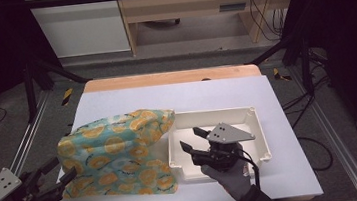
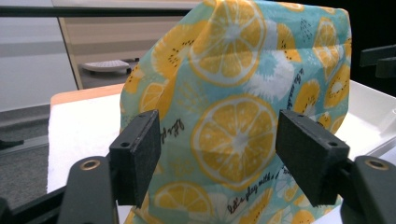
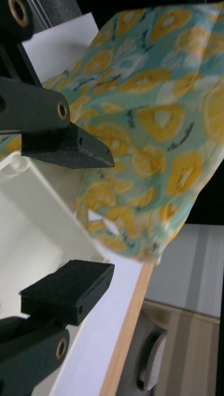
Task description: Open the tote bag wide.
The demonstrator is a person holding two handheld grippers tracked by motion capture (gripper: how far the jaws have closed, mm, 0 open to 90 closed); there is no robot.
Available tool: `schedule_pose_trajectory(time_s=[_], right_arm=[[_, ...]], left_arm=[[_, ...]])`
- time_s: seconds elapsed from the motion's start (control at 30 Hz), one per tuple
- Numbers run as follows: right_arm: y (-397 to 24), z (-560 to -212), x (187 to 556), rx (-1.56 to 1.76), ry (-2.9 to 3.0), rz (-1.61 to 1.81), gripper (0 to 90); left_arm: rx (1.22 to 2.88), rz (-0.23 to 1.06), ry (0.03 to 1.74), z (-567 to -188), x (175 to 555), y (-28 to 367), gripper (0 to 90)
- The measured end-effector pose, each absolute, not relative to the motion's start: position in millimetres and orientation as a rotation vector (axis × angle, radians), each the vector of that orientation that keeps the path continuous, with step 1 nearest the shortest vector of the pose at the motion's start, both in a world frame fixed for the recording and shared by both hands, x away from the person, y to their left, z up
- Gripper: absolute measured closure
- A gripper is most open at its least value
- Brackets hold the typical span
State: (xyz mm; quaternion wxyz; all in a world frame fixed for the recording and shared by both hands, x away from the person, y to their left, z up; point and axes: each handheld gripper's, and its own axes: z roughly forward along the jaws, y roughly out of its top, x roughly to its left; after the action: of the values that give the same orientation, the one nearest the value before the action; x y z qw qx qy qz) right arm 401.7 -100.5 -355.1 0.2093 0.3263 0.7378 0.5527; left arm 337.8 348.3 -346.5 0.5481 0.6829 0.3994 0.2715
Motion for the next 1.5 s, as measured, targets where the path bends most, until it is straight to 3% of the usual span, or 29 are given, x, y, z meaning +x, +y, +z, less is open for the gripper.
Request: schedule_pose_trajectory(time_s=[0.4,0.6,1.03,1.23,1.5], right_arm=[[-66,-343,401,0.834,2.094,1.615,47.0],[-47,-342,401,0.798,2.132,1.637,50.3],[-14,-344,403,0.746,2.228,1.606,70.1],[-14,-342,403,0.734,2.236,1.615,89.3],[-14,-335,398,0.699,2.246,1.624,90.0]], left_arm=[[1.613,0.652,0.943,-331,350,340,36.9],[1.615,0.636,0.959,-332,353,338,44.8],[1.599,0.62,0.987,-332,346,343,77.3],[1.592,0.62,0.992,-332,343,345,86.0],[1.595,0.616,0.984,-331,339,345,89.8]])
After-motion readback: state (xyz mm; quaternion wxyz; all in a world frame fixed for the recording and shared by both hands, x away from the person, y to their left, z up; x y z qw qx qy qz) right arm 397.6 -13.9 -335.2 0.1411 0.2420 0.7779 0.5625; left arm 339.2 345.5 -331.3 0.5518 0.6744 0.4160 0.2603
